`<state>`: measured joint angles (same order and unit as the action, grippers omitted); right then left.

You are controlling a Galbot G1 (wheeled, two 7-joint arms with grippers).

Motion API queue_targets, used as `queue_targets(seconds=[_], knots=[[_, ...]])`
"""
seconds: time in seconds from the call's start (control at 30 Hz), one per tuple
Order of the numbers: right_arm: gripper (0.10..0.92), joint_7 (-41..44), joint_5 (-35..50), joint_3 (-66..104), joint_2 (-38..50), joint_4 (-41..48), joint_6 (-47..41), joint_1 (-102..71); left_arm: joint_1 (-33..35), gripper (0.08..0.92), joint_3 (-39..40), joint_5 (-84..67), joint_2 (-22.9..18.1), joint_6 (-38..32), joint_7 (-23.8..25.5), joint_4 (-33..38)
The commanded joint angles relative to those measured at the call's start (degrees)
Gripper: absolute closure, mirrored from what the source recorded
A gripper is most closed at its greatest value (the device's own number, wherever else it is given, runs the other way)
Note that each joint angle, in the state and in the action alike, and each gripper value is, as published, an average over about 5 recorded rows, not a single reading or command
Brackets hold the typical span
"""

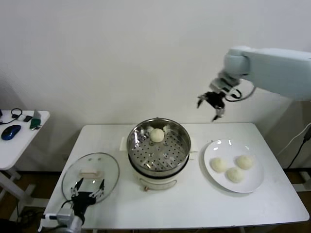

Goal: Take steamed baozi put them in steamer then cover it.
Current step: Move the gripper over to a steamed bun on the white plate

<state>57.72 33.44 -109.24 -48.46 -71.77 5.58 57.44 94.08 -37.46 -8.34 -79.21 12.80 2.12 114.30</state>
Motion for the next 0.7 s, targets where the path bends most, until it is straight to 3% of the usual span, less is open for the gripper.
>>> queue_targets(seconds=[0.03,0.27,0.7], knots=[[0.203,-5.07,7.38,-9.37,16.74,-10.8,-17.71,-0.34,-0.15,0.177,0.08,0.1,-0.32,0.15,0.0,-0.11],[0.203,-10.21,2.38,4.04,18.62,-9.39,-22.07,-16.89,0.33,0.177,0.22,0.26,-0.86,-0.1,-0.01,-0.09],[0.203,-12.46,-4.64,20.76,9.94,1.3,-22.2,-34.24,1.37,0.177,0.0,0.5,-1.4,-0.84,-0.08,0.13]])
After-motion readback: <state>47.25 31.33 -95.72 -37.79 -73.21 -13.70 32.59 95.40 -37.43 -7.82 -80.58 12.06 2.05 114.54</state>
